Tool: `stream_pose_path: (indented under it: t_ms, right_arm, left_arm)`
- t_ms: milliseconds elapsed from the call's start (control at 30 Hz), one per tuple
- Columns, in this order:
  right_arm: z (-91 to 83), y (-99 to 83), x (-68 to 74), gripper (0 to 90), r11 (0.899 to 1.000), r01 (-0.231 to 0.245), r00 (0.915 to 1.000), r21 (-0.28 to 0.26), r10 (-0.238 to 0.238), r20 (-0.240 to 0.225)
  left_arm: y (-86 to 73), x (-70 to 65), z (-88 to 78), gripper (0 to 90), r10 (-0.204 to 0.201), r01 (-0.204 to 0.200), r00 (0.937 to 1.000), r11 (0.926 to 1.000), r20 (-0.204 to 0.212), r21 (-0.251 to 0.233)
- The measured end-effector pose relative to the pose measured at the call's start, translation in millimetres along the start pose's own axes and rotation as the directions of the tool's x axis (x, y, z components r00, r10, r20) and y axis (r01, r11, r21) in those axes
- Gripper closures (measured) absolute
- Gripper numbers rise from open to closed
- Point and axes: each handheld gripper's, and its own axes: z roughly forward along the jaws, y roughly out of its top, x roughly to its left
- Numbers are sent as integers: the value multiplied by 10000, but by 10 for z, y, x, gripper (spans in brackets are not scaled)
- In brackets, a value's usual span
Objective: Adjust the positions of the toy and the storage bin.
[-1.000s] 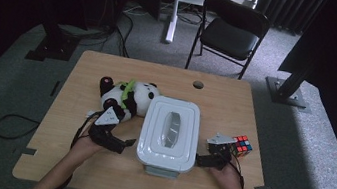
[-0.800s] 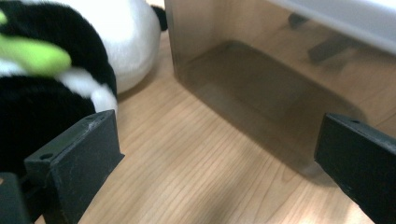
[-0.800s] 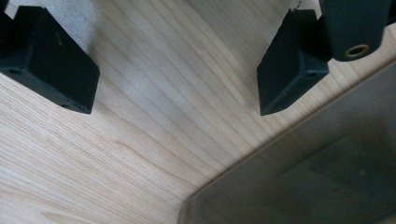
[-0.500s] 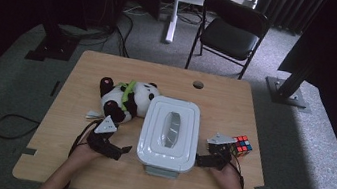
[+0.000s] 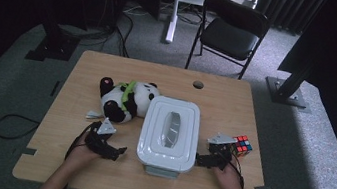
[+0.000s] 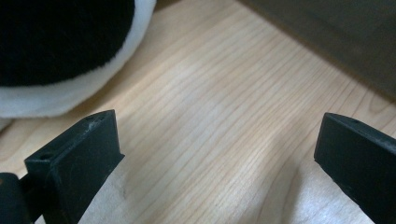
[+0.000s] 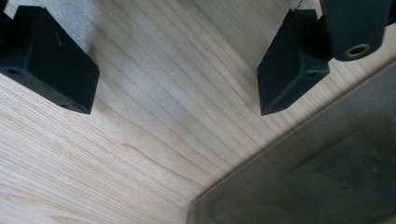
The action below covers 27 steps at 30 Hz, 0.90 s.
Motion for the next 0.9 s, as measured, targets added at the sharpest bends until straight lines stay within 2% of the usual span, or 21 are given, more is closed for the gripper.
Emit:
stream_pose_path:
  t_ms: [67, 133, 200, 467, 667, 900]
  right_arm:
    - [0, 0, 0, 124, 10000, -3, 10000, -3, 3, -4]
    - [0, 0, -1, 124, 10000, 20, 10000, -6, -20, -8]
    - [0, 0, -1, 124, 10000, 30, 10000, -8, -30, -22]
    - [-1, 0, 8, 124, 10000, 97, 9999, 2, -97, -122]
    - [0, 0, 9, 124, 9999, 114, 9998, 1, -114, -142]
    - [1, 1, 11, 124, 9999, 123, 9998, 3, -123, -165]
  left_arm:
    - [-12, -12, 21, 11, 99, -97, 9999, 9999, -102, 139]
    - [-23, -8, 40, 11, 16, -16, 10000, 9994, 11, 337]
    - [-24, -2, 38, 11, -57, 59, 10000, 9997, -53, 243]
    - [-21, 2, 43, 10, -37, 41, 9999, 9993, -110, 371]
    - [-8, -35, 60, 10, -435, 451, 9980, 9985, -467, 324]
    - [-5, -38, 63, 10, -464, 480, 9976, 9984, -507, 309]
